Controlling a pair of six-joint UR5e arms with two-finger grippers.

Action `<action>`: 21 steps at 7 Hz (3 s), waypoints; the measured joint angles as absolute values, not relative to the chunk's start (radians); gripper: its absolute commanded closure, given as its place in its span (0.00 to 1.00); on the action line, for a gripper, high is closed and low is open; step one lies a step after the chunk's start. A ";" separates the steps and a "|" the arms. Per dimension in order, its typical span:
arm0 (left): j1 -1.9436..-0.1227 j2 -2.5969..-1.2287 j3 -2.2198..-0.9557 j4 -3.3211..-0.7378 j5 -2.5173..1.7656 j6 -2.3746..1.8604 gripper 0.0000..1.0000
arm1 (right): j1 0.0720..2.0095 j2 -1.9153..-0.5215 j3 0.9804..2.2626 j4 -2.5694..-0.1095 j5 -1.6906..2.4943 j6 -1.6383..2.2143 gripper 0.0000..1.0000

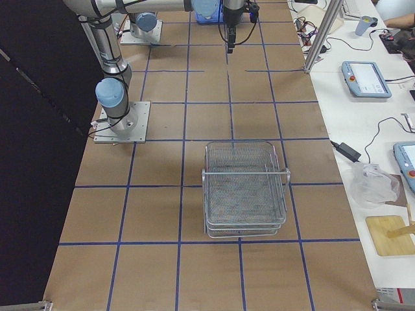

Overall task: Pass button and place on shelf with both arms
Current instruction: 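Close the left gripper on the red push button's body, then lift the button with the left gripper and carry it toward the right gripper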

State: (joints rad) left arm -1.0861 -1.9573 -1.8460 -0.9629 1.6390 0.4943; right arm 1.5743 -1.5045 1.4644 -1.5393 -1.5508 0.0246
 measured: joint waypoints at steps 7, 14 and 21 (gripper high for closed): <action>-1.075 -2.022 -1.843 -0.847 1.610 0.317 0.44 | 1.574 -1.505 1.465 -1.537 -1.551 0.025 0.00; -1.133 -1.956 -1.770 -0.927 1.615 0.764 1.00 | 1.573 -1.505 1.467 -1.535 -1.555 0.022 0.00; -1.567 -1.848 -1.514 -1.272 1.463 1.271 1.00 | 1.415 -1.501 1.366 -1.400 -1.373 -0.204 0.00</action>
State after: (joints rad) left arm -1.5675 -1.8483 -1.5136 -1.2718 1.4635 1.2706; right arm 1.4147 -1.5013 1.3655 -1.3996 -1.3727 -0.2036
